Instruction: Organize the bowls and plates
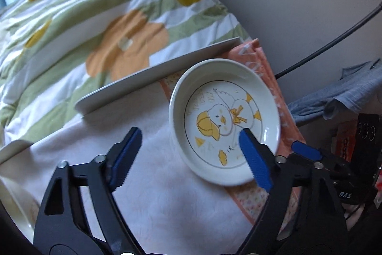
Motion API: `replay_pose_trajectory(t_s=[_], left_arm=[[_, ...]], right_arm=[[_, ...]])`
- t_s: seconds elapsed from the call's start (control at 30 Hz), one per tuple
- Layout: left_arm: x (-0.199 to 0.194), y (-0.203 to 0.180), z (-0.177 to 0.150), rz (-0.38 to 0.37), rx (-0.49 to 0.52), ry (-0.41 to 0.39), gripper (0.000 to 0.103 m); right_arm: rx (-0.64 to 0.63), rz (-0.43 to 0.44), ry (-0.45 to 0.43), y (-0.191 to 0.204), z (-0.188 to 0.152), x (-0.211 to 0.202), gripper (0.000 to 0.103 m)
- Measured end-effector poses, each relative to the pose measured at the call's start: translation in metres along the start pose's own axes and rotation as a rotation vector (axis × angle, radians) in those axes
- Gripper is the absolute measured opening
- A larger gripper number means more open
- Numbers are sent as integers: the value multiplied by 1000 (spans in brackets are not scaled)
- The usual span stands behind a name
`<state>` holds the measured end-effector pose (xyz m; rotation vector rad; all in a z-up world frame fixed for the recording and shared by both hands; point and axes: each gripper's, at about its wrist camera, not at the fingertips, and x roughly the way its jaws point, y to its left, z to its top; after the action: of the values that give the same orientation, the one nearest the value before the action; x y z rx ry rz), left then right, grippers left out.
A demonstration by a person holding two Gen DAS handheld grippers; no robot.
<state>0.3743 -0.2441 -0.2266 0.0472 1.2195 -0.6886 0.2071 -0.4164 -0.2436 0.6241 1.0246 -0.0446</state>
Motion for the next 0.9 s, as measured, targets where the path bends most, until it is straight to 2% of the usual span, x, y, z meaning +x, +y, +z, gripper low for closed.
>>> replay_pose_trajectory(t_s=[0.03,0.1,0.13,0.23,0.3,0.43,0.5,0.6,0.9], left_arm=[[6,1,2,-1,-1,13,73],[23,3,9,3,3,46,54],[30,3,11,6,6,59,50],[43,4,14,14,11,69,48],[47,5,15,11,14,72,38],[53,4,15,20,24,82,33],[55,5,15,31,29,88,24],[57,9,15,45,26,87,19],[52,-3,9,115,95,46,19]], right_arm=[[6,-4,6,-2,2,6,60],[16,-20,11,-6,9,17,56],[17,-29,11,-7,12,19,53],[5,-49,27,-12,20,27,46],[-7,-66,42,-14,23,33,34],[-19,-83,52,-15,27,39,32],[-40,-93,49,-13,28,39,25],[-68,-122,57,-9,30,43,20],[-179,-196,71,2,27,52,20]])
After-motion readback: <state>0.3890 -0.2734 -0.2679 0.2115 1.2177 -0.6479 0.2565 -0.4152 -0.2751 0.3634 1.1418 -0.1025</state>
